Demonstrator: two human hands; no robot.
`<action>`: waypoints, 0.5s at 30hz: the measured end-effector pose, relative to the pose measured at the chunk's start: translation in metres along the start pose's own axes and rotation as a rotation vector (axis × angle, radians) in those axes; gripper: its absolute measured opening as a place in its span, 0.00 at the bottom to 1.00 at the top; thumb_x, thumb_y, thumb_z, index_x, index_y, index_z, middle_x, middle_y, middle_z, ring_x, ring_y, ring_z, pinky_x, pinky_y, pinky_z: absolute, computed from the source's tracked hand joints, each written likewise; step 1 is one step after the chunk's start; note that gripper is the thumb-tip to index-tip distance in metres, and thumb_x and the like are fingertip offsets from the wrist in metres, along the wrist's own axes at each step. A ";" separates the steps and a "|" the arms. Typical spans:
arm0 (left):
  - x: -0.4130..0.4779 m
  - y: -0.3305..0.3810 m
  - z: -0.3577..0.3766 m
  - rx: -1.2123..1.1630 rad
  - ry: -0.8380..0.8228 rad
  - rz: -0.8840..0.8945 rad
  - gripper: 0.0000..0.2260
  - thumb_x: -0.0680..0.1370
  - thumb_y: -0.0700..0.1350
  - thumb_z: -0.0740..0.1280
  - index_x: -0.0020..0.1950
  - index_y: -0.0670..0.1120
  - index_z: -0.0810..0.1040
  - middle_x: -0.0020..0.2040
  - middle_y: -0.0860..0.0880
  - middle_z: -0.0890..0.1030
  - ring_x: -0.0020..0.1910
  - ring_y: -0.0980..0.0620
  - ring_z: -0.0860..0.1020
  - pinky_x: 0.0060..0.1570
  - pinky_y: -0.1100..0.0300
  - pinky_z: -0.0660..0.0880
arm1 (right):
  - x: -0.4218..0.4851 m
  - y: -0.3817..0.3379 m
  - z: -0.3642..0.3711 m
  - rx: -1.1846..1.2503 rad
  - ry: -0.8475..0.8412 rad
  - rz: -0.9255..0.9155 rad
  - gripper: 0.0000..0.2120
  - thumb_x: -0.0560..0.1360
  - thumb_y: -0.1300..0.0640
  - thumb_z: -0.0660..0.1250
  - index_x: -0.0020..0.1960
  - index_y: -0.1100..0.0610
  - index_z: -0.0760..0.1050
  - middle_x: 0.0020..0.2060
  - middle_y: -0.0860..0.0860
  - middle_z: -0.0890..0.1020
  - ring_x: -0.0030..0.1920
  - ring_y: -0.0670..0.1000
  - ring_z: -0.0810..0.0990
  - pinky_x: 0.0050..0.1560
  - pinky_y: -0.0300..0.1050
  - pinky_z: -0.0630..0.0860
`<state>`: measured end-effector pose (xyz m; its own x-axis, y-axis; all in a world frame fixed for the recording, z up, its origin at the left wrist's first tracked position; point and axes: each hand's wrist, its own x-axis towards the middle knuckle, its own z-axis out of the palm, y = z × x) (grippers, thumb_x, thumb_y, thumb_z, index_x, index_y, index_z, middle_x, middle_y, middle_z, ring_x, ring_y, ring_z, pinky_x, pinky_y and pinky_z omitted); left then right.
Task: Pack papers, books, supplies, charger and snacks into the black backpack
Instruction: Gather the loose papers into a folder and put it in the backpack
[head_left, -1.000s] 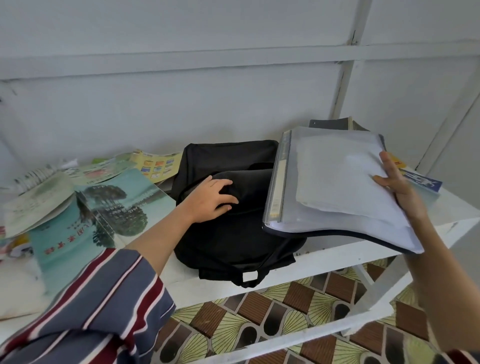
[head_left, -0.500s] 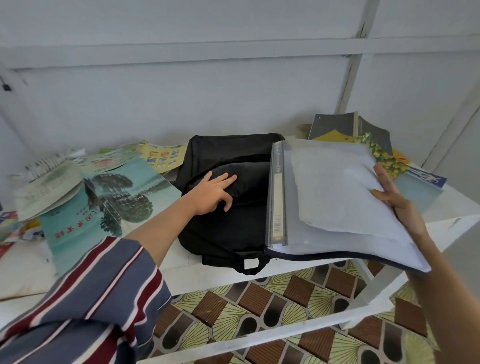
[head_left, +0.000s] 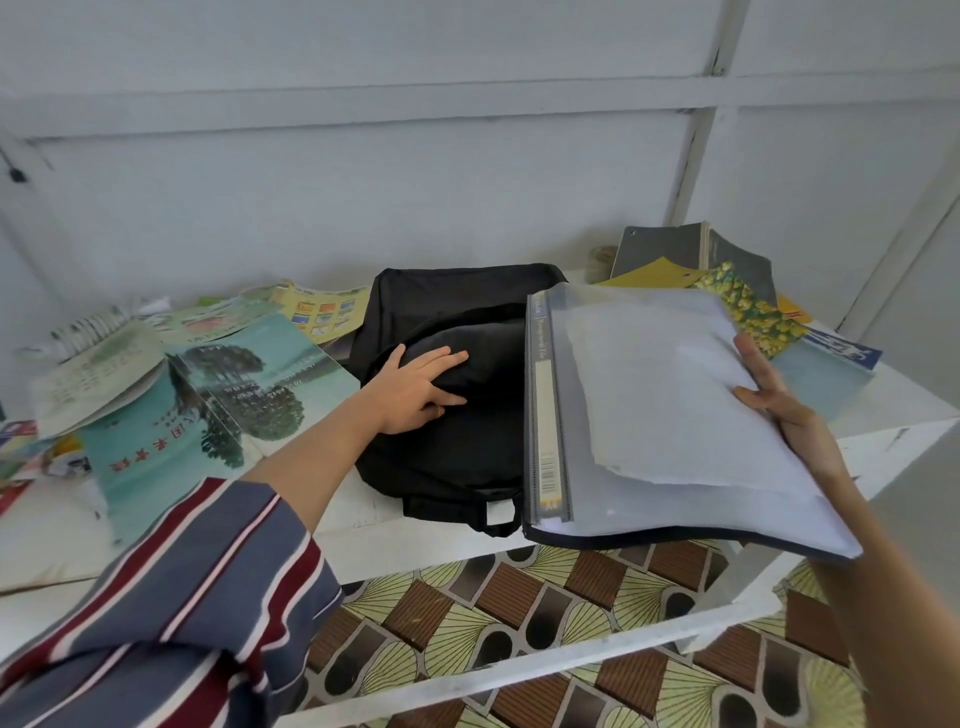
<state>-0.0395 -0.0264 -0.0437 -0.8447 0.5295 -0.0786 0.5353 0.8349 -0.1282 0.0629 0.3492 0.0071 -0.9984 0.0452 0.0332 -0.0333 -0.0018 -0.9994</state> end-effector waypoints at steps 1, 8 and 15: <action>0.000 0.000 0.000 -0.010 0.009 -0.001 0.17 0.80 0.48 0.60 0.68 0.61 0.70 0.77 0.54 0.45 0.76 0.53 0.42 0.72 0.40 0.43 | 0.000 0.000 0.000 -0.010 0.001 0.003 0.26 0.78 0.70 0.49 0.74 0.53 0.56 0.65 0.42 0.64 0.40 0.26 0.76 0.36 0.23 0.72; 0.008 -0.007 -0.004 0.004 0.103 0.042 0.15 0.77 0.48 0.66 0.62 0.62 0.75 0.76 0.50 0.53 0.75 0.49 0.48 0.70 0.45 0.59 | 0.000 -0.004 -0.003 -0.057 -0.004 0.006 0.27 0.78 0.70 0.49 0.75 0.53 0.55 0.66 0.42 0.63 0.39 0.24 0.75 0.36 0.22 0.71; 0.008 -0.009 -0.007 -0.045 0.165 0.072 0.17 0.75 0.39 0.66 0.58 0.58 0.79 0.77 0.49 0.50 0.75 0.43 0.53 0.67 0.47 0.65 | -0.001 -0.004 -0.007 -0.060 -0.001 0.012 0.27 0.78 0.69 0.49 0.74 0.51 0.56 0.66 0.41 0.64 0.43 0.27 0.74 0.38 0.24 0.72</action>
<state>-0.0511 -0.0286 -0.0362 -0.7943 0.6025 0.0779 0.5970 0.7979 -0.0836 0.0646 0.3562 0.0108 -0.9988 0.0450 0.0210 -0.0183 0.0578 -0.9982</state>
